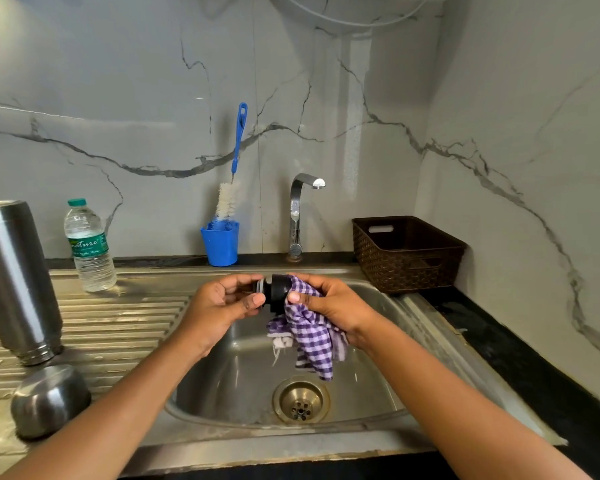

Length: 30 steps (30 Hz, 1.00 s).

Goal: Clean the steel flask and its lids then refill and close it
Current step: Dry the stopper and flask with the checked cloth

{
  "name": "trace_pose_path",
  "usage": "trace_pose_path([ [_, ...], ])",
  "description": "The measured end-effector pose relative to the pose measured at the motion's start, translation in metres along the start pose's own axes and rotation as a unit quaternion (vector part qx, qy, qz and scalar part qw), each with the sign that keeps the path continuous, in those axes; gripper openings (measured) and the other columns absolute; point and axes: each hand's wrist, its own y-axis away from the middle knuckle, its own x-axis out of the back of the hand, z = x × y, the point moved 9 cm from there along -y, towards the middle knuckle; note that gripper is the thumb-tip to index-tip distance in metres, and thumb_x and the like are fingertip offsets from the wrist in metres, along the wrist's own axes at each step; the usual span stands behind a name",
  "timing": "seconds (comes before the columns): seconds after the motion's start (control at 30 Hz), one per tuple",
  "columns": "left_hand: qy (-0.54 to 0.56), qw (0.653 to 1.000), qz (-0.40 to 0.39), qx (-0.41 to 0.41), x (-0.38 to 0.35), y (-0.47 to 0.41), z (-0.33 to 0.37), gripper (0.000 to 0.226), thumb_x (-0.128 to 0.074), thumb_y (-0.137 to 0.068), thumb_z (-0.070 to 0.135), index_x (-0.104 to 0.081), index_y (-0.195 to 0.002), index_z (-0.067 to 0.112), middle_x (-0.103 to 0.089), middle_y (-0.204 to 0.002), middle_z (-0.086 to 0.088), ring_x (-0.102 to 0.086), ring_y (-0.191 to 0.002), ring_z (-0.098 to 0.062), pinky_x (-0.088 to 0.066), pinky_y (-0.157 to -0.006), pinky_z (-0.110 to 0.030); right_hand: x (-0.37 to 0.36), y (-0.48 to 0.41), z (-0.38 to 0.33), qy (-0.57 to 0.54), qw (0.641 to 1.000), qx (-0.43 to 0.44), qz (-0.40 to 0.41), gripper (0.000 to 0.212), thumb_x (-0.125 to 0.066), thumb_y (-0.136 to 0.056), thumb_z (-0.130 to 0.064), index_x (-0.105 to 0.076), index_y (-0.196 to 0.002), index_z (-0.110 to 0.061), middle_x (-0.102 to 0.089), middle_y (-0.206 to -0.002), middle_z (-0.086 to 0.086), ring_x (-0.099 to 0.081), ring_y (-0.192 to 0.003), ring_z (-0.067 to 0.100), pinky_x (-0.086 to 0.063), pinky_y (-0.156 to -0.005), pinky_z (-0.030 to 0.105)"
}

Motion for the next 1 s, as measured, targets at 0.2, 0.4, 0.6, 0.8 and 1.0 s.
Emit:
trace_pose_path([
  [0.2,0.049,0.997,0.051,0.013,0.011,0.001,0.001,0.026,-0.064,-0.079,0.001,-0.066,-0.102,0.014,-0.075,-0.084,0.000,-0.071,-0.075,-0.013,-0.057,-0.066,-0.022,0.033,0.004,-0.029,0.104,0.978,0.112,0.144,0.017,-0.071,-0.079,-0.006,-0.071,-0.094,-0.015,-0.073,-0.088,0.009,-0.068,-0.082,0.022,-0.056,-0.081,0.038],
  [0.4,0.080,0.995,0.054,0.032,0.010,0.003,-0.006,0.030,-0.066,-0.075,0.008,-0.066,-0.104,0.012,-0.074,-0.089,-0.005,-0.071,-0.079,-0.015,-0.057,-0.064,-0.022,0.015,0.003,-0.027,-0.004,0.998,0.064,0.023,0.033,-0.058,-0.090,-0.013,-0.057,-0.123,-0.013,-0.067,-0.109,0.013,-0.065,-0.097,0.025,-0.053,-0.090,0.037],
  [0.6,0.143,0.984,0.022,0.105,0.002,0.003,-0.017,0.032,-0.062,-0.072,0.022,-0.065,-0.096,0.002,-0.072,-0.077,-0.013,-0.069,-0.064,-0.016,-0.056,-0.055,-0.020,-0.016,0.021,-0.064,0.492,0.813,0.310,0.036,0.050,-0.067,-0.086,-0.018,-0.051,-0.133,-0.019,-0.057,-0.130,-0.002,-0.049,-0.117,0.001,-0.034,-0.102,0.011],
  [0.8,0.153,0.977,-0.008,0.149,-0.005,0.005,-0.025,0.042,-0.073,-0.065,0.024,-0.066,-0.097,-0.002,-0.071,-0.084,-0.020,-0.071,-0.065,-0.017,-0.056,-0.053,-0.020,-0.021,0.031,-0.071,0.566,0.721,0.383,0.110,0.028,-0.067,-0.084,-0.017,-0.061,-0.110,-0.010,-0.063,-0.105,0.002,-0.062,-0.095,0.016,-0.051,-0.080,0.028],
  [1.0,0.144,0.975,-0.025,0.167,-0.006,0.006,-0.029,0.051,-0.075,-0.062,0.032,-0.066,-0.100,0.000,-0.073,-0.083,-0.018,-0.071,-0.066,-0.017,-0.057,-0.055,-0.021,-0.030,0.033,-0.068,0.620,0.666,0.390,0.137,0.027,-0.066,-0.080,-0.013,-0.060,-0.105,-0.007,-0.064,-0.096,0.005,-0.063,-0.083,0.021,-0.049,-0.066,0.028],
])
